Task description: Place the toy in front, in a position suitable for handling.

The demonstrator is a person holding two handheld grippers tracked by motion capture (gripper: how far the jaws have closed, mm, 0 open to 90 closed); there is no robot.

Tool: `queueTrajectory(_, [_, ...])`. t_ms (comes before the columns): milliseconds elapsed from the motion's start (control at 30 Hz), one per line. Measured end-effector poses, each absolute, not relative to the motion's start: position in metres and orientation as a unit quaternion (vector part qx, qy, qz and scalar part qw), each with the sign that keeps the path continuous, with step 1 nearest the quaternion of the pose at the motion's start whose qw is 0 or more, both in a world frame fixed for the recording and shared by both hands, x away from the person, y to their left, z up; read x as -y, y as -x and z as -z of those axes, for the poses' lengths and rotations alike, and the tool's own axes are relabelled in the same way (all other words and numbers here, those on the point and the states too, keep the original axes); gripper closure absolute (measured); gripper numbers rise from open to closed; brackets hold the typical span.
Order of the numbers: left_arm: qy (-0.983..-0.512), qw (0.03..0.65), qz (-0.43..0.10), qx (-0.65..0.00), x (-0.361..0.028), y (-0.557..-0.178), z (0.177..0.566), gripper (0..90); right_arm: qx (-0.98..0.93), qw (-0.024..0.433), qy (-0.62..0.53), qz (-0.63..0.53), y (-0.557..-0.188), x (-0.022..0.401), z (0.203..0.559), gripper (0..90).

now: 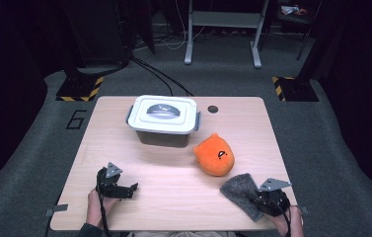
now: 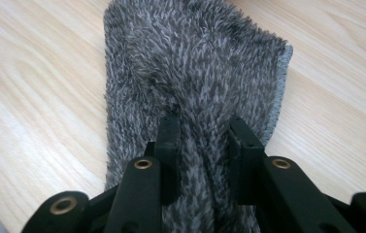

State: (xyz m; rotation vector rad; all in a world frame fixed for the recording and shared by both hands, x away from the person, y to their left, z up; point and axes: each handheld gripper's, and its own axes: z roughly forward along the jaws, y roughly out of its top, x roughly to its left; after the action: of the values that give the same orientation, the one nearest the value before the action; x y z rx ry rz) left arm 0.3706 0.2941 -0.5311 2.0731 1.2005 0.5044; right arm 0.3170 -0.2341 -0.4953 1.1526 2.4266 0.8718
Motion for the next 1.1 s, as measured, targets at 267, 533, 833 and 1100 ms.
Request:
queueTrajectory(267, [-0.797, 0.340, -0.194, -0.461, -0.294, -0.371, 0.531, 0.0, -0.827, 0.175, -0.438, -0.305, -0.319, 0.249, 0.496, 70.2])
queueTrajectory(533, [-0.795, 0.339, -0.199, -0.461, -0.293, -0.371, 0.532, 0.0, -0.801, 0.198, -0.475, -0.307, -0.326, 0.261, 0.494, 70.1])
queueTrajectory(833, [-0.798, 0.335, -0.197, -0.460, -0.294, -0.371, 0.531, 0.0, -0.774, 0.218, -0.507, -0.311, -0.341, 0.262, 0.489, 69.8])
queueTrajectory(1100, [-0.798, 0.336, -0.198, -0.460, -0.293, -0.371, 0.531, 0.0, -0.757, 0.231, -0.534, -0.297, -0.359, 0.263, 0.489, 68.7])
